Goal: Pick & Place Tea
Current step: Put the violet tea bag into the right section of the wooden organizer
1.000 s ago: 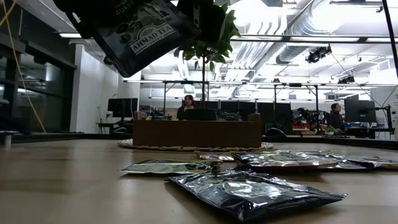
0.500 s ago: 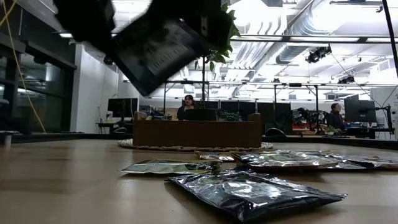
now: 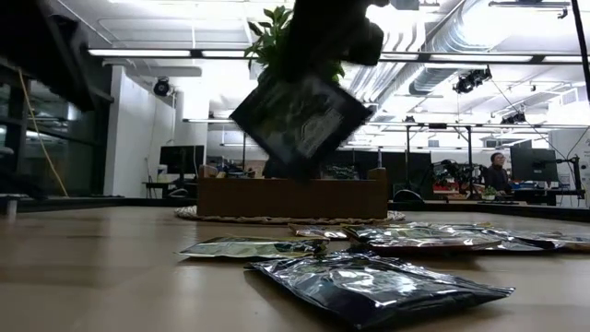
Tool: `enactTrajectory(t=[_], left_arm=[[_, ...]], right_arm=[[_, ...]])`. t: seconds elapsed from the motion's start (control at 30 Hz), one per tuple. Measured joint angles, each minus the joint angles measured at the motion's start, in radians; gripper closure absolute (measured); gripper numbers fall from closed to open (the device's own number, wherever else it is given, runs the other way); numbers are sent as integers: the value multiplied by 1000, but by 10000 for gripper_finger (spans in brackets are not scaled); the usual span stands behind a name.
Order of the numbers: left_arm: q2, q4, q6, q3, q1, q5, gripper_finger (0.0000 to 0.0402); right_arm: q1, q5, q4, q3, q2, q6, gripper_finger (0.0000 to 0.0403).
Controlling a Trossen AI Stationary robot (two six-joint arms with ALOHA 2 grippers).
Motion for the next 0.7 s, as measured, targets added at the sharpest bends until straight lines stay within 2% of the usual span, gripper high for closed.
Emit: enactTrajectory(t=[0.23,0.4,0.57,0.7], left_arm=[[-104,363,-25,-245,-37,19,207],[-162,542,26,-354,-34,21,207],[-194,614,112,-395,-34,37,207],[-206,612,163,-397,-34,61,207]], right_arm=[[1,143,-141,0,-88,58,403],[-11,210,-210,0,-133,121,402],[-14,277,-227,0,-154,187,402],[-15,302,-256,-5,-157,238,402]])
